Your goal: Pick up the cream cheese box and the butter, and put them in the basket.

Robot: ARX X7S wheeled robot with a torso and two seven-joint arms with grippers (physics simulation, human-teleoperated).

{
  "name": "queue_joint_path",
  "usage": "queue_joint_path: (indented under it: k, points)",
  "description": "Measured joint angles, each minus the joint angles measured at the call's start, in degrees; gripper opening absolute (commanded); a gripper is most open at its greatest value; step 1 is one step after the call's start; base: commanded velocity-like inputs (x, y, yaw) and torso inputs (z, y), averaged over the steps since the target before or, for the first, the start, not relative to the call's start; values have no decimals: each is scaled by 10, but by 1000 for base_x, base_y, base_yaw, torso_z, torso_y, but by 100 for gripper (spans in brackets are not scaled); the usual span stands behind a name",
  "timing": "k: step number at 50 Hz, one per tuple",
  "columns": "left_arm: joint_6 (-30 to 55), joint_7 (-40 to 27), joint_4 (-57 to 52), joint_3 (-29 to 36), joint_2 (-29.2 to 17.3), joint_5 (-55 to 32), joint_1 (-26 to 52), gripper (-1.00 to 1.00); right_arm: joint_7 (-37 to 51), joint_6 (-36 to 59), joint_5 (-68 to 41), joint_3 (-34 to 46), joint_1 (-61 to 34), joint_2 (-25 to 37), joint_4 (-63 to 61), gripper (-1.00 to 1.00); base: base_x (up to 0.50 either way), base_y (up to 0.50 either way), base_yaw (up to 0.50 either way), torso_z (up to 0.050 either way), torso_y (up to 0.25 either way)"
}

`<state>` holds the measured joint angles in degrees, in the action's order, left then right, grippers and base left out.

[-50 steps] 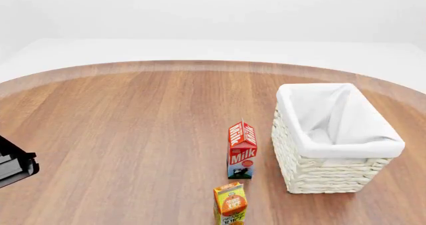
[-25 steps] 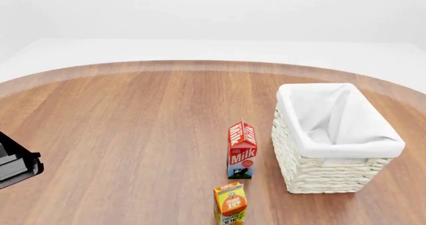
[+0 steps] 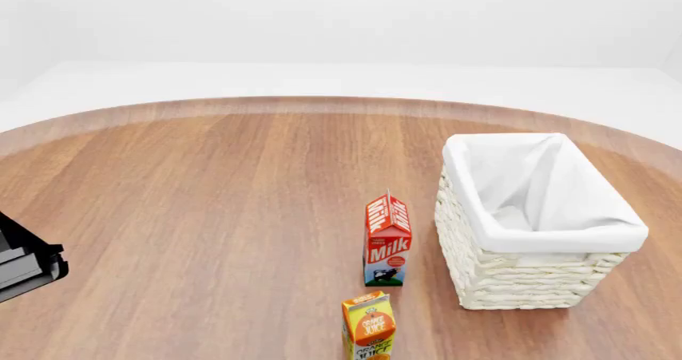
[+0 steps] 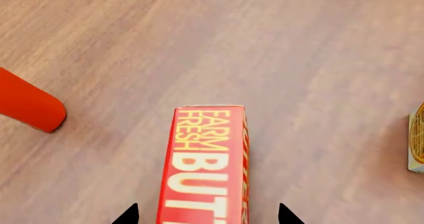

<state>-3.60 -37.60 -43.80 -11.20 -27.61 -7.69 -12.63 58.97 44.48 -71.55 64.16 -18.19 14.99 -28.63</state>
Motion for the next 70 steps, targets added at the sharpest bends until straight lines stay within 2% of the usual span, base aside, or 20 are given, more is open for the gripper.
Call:
queue_joint_path:
  k: [56,57,70]
  points:
    - [-2,-2,2,-1,-2,-2,-1,100,-70,-6,26,43,5,-9,82,100,0,0,0,0,0]
    - [-2,-2,2,-1,-2,-2,-1,100,-72,-7,27,43,4,-9,84,-100,0,0,0,0,0]
    - [-4,-3,3,-1,-3,-2,-1,100,-84,-10,63,48,4,-4,92,-100,3,4,3,0,0]
